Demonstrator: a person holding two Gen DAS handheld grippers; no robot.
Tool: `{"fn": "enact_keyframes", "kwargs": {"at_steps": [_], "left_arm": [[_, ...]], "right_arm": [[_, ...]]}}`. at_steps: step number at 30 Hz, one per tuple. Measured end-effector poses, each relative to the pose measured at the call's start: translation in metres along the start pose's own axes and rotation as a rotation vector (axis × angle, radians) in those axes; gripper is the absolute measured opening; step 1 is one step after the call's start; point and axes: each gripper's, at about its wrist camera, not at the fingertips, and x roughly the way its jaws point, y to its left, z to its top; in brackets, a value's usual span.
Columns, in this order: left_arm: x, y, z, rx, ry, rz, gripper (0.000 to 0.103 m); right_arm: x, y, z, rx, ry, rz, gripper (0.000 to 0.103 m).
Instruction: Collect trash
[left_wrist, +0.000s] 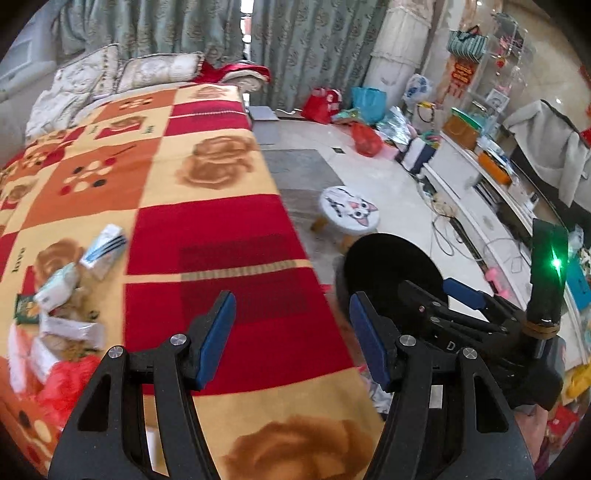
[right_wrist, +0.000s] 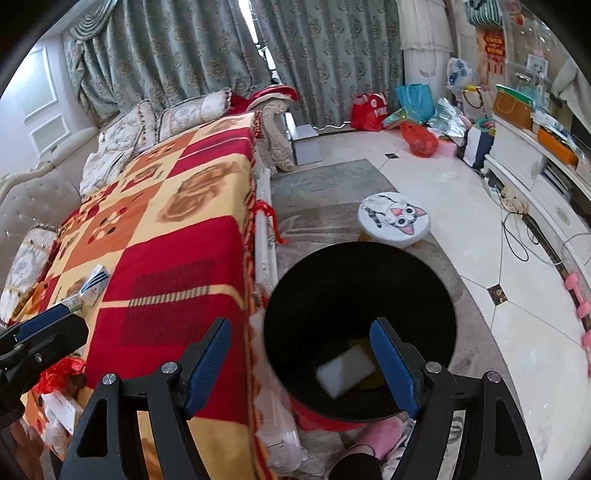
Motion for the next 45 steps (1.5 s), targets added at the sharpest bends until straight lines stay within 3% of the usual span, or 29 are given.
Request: {"fn": "enact_keyframes", "kwargs": {"at_steps": [18,31,45], "left_arm": [[-0.067,0.096,-0.02,-0.087,-0.08,0.148,0.063],[-0.1,0.165,-0.032,-0.17,-0.101,0.229,0.063],[-0.114,0.267,-0.058,-0.364,-0.034,0.255,0.063]], "right_arm": [[-0.01,0.126,-0.015,-0.142,0.005,0.113,0.078],[-0.012,0.193,-0.019,-0.218,0.019,0.198,0.079],[0.001,0.253,-0.046,-0.29,0.171,0.404,0.083]]}}
